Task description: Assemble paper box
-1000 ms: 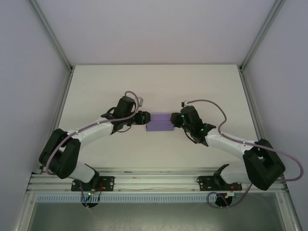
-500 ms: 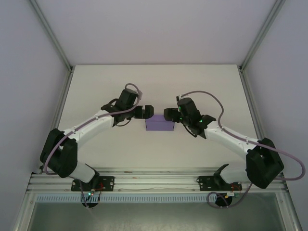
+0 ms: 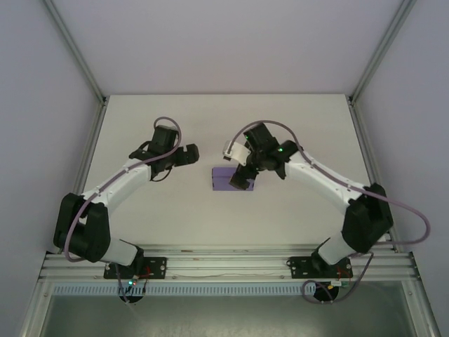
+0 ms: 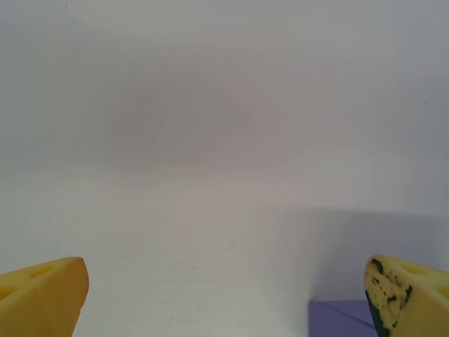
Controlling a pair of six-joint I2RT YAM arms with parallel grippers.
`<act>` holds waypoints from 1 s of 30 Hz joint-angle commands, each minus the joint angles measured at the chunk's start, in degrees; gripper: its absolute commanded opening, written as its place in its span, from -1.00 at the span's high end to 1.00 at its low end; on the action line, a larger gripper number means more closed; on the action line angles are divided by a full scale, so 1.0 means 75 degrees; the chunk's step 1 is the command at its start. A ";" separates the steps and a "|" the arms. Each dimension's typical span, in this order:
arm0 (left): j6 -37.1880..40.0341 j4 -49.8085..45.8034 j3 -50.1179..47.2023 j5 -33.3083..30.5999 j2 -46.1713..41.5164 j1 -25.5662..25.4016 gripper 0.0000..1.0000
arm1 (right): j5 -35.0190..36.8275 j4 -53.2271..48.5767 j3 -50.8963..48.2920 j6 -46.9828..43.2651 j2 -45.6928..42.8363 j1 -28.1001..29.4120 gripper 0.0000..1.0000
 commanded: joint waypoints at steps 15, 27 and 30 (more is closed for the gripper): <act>-0.0130 -0.0112 -0.0922 -0.0371 -0.0775 0.0344 -1.00 | 0.2481 -0.1085 0.1640 -0.1478 0.2690 0.0532 -0.26; -0.0107 -0.0205 -0.1082 -0.0683 -0.1269 0.0355 -1.00 | 0.4695 0.1800 0.0565 -0.1341 0.2275 0.0723 0.06; -0.0125 -0.0199 -0.1091 -0.0709 -0.1293 0.0356 -1.00 | 0.5426 0.2864 0.0203 -0.1716 0.2359 0.0747 0.03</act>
